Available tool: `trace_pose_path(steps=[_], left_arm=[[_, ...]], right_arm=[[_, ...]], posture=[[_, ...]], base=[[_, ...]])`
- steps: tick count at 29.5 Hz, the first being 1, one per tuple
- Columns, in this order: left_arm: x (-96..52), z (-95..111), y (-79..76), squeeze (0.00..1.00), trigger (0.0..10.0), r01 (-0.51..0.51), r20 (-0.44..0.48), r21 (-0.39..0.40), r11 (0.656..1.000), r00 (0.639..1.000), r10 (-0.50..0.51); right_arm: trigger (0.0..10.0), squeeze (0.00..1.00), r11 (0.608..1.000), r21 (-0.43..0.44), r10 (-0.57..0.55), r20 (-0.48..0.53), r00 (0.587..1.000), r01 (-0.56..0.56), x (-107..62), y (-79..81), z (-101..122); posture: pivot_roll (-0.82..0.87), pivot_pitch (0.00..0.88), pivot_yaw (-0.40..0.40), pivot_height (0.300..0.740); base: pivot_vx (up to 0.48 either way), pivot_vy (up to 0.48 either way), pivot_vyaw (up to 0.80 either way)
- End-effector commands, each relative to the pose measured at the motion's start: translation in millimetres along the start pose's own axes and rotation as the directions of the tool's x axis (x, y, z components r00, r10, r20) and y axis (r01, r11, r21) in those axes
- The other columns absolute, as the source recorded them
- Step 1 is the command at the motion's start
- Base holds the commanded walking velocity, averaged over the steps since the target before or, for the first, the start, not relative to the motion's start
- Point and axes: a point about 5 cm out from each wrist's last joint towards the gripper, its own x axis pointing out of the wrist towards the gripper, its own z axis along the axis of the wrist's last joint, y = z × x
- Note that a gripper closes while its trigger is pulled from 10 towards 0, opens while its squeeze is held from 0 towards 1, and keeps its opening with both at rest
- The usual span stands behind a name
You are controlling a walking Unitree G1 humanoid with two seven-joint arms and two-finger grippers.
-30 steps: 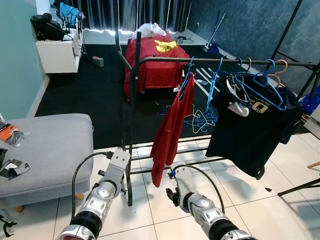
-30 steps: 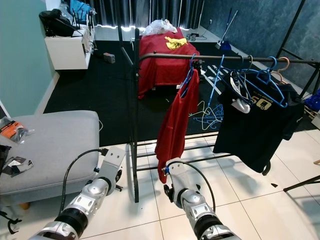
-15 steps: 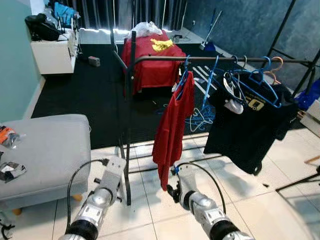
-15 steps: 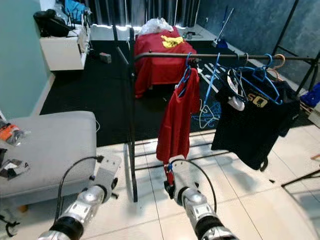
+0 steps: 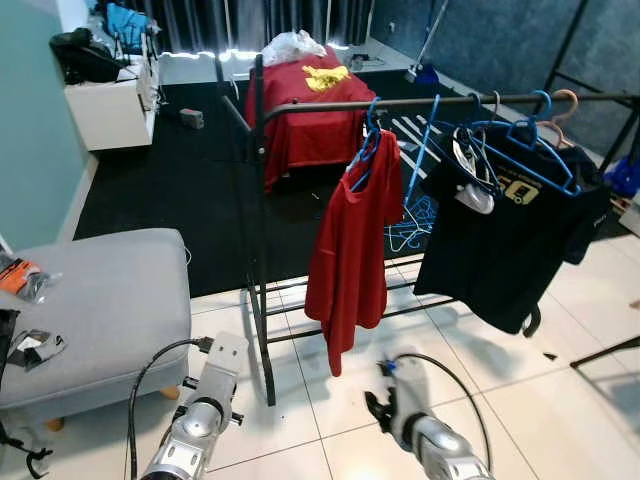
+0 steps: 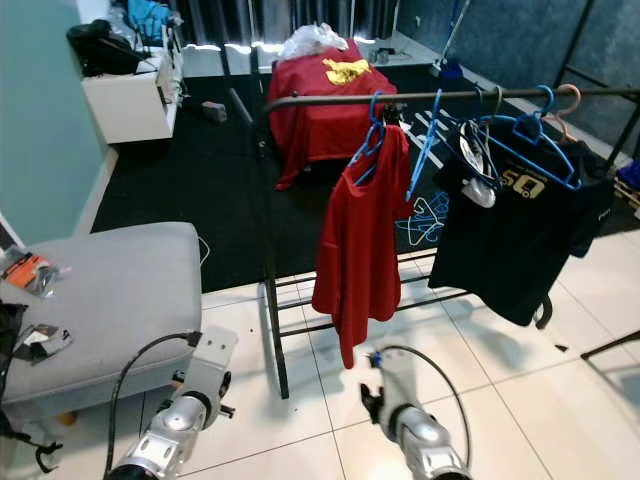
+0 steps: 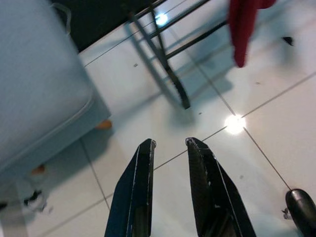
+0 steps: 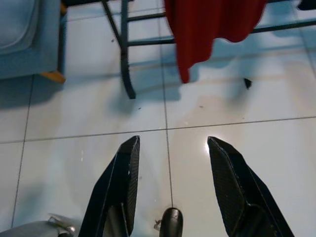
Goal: Hang hanger
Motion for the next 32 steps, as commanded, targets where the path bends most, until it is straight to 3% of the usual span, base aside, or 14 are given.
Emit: trace_pose_path(steps=[1,2,5,14,16,18,19,20,23,25,32], left_arm=[[0.4,0.6,-5.8,0.0,10.0,0.023,-0.003,0.017,1.0,1.0,-0.023],[-1.0,-0.5,-9.5,0.0,10.0,0.037,-0.005,0.038,0.999,0.999,-0.037],[-4.8,-6.0,-12.0,0.0,10.0,0.03,-0.029,0.003,1.0,0.999,-0.03],[-11.5,-15.3,-8.3,0.0,10.0,-0.019,-0.062,-0.011,1.0,0.998,0.019],[-12.0,-12.5,-4.8,0.0,10.0,-0.022,-0.047,-0.023,0.999,0.999,0.021],[-10.3,-9.1,10.1,0.0,10.0,-0.047,-0.03,-0.02,0.999,0.998,0.046],[-10.3,-9.1,10.1,0.0,10.0,-0.047,-0.03,-0.02,0.999,0.998,0.046],[-8.5,-7.3,21.7,0.0,10.0,-0.067,-0.038,-0.069,0.995,0.997,0.064],[-6.9,-3.1,28.3,0.0,10.0,-0.074,-0.045,-0.097,0.993,0.997,0.069],[-3.0,4.5,37.0,0.0,10.0,-0.077,-0.031,-0.055,0.996,0.997,0.075],[-1.6,22.3,40.5,0.0,10.0,-0.07,0.021,-0.032,0.997,0.997,0.071]], right_arm=[[10.0,0.0,1.0,0.004,0.011,0.036,0.999,-0.011,0.9,2.2,6.3],[10.0,0.0,0.999,-0.032,0.015,0.024,1.0,-0.014,-2.0,3.3,-0.1],[10.0,0.0,0.998,-0.058,0.027,0.009,1.0,-0.027,-3.2,5.3,-3.9],[10.0,0.0,0.996,-0.014,0.084,0.05,0.995,-0.084,3.6,16.8,13.2],[10.0,0.0,0.995,-0.019,0.095,0.06,0.994,-0.094,4.9,20.9,16.6],[10.0,0.0,0.996,0.056,0.065,0.107,0.992,-0.071,9.5,27.7,36.4],[10.0,0.0,0.996,0.056,0.065,0.107,0.992,-0.071,9.5,27.7,36.4],[10.0,0.0,0.997,0.045,0.053,0.089,0.995,-0.058,13.1,32.9,45.9],[10.0,0.0,0.998,0.04,0.037,0.094,0.995,-0.04,14.2,32.8,51.6],[10.0,0.0,0.999,0.05,0.011,0.132,0.991,-0.018,15.2,30.0,62.9],[10.0,0.0,0.999,0.037,0.015,0.142,0.99,-0.02,18.0,25.2,80.3]], posture=[[-0.06,0.051,-0.021,0.74],[-0.07,0.054,-0.022,0.74],[-0.06,0.031,-0.033,0.74],[-0.03,0.085,-0.067,0.74],[-0.03,0.099,-0.035,0.74],[-0.03,0.094,0.005,0.74],[-0.03,0.094,0.005,0.74],[-0.03,0.082,0.017,0.74],[-0.01,0.084,-0.003,0.74],[0.0,0.094,-0.007,0.74],[-0.01,0.084,-0.036,0.74]], base=[[0.0,0.0,0.0],[0.0,0.0,0.0],[0.0,0.0,0.0],[0.0,0.0,0.0],[0.0,0.0,0.0],[0.0,0.0,0.0],[0.0,0.0,0.0],[0.0,0.0,0.0],[0.0,0.0,0.0],[0.0,0.0,0.0],[0.0,0.0,0.0]])
